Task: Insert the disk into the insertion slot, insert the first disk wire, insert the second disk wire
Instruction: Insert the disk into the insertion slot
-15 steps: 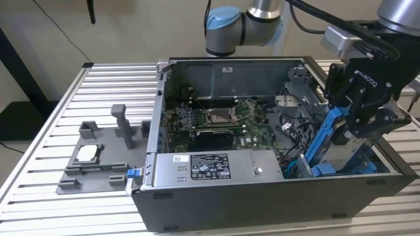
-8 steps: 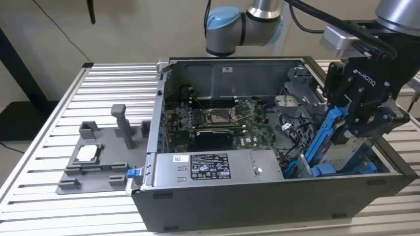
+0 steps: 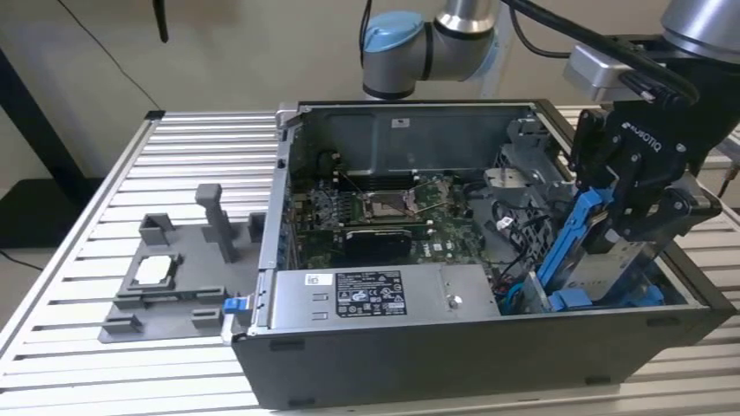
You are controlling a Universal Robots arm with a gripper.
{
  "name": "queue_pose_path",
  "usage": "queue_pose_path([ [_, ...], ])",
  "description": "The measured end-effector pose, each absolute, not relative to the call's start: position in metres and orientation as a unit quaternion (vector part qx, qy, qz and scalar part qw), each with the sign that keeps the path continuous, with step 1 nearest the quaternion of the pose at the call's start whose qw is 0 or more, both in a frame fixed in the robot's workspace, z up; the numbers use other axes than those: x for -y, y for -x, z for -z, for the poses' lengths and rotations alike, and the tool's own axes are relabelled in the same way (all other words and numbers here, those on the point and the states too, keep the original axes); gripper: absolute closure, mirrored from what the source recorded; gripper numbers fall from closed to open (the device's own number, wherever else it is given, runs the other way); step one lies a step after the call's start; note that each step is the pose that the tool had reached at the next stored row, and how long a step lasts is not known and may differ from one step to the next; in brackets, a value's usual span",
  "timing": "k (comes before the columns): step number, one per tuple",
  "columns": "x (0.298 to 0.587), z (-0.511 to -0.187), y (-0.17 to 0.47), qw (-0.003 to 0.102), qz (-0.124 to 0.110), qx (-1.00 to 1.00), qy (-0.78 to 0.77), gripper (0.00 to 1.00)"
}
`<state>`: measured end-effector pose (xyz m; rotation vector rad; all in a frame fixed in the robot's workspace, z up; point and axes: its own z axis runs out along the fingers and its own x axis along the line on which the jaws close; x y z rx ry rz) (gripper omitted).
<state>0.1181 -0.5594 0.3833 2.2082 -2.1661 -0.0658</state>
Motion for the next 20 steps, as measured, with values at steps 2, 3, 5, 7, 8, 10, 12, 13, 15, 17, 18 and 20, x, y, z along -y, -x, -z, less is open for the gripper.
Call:
queue_pose_path([
  [2,0.5595,-0.3832,-0.1181,0.024,0.021,0.7,-0.714,0.51],
  [3,0.559,-0.3833,-0.1181,0.024,0.021,0.7,-0.714,0.51],
  [5,0.5581,-0.3832,-0.1173,0.019,0.023,0.7,-0.714,0.5],
  [7,0.5579,-0.3824,-0.1152,0.013,0.024,0.7,-0.714,0.44],
  [8,0.558,-0.3812,-0.1136,0.012,0.024,0.7,-0.714,0.44],
  [10,0.558,-0.3796,-0.1109,0.01,0.023,0.7,-0.713,0.44],
  [12,0.558,-0.3806,-0.1106,0.008,0.025,0.7,-0.713,0.46],
  [13,0.558,-0.3819,-0.1106,0.008,0.025,0.7,-0.713,0.52],
  [15,0.5581,-0.3822,-0.1106,0.007,0.026,0.701,-0.713,0.59],
  [17,0.558,-0.3821,-0.1106,0.007,0.026,0.701,-0.713,0.59],
  [18,0.5581,-0.3832,-0.1106,0.007,0.026,0.701,-0.713,0.59],
  [20,0.5581,-0.3876,-0.1106,0.007,0.026,0.701,-0.713,0.59],
])
